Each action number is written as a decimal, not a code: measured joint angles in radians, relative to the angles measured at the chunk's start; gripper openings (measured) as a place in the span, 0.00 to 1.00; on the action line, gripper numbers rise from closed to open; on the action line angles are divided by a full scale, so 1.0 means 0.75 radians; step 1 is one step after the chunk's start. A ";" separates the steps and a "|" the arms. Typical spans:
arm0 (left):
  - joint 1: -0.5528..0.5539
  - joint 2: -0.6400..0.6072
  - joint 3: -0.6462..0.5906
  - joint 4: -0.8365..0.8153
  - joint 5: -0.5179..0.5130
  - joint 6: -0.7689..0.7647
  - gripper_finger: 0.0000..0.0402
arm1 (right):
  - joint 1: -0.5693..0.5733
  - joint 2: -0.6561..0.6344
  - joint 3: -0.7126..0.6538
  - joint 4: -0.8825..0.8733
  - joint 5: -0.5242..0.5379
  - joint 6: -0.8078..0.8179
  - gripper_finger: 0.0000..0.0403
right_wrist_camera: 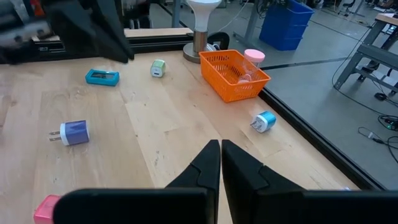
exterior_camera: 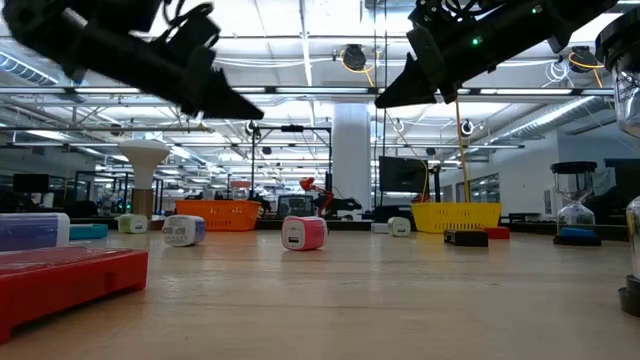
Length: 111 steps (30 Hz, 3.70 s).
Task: Pick & Place Office items
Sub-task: Put the top red timer into the yellow basket
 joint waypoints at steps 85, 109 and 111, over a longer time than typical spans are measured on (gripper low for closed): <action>-0.006 -0.001 -0.193 0.137 0.000 -0.128 0.10 | -0.797 0.324 0.208 -1.336 -0.416 1.047 0.62; -0.006 -0.001 -0.193 0.138 0.000 -0.128 0.10 | -0.797 0.325 0.131 -1.315 -0.482 1.012 0.42; -0.006 -0.001 -0.193 0.137 0.000 -0.128 0.10 | -0.797 0.322 0.134 -1.317 -0.516 0.978 0.39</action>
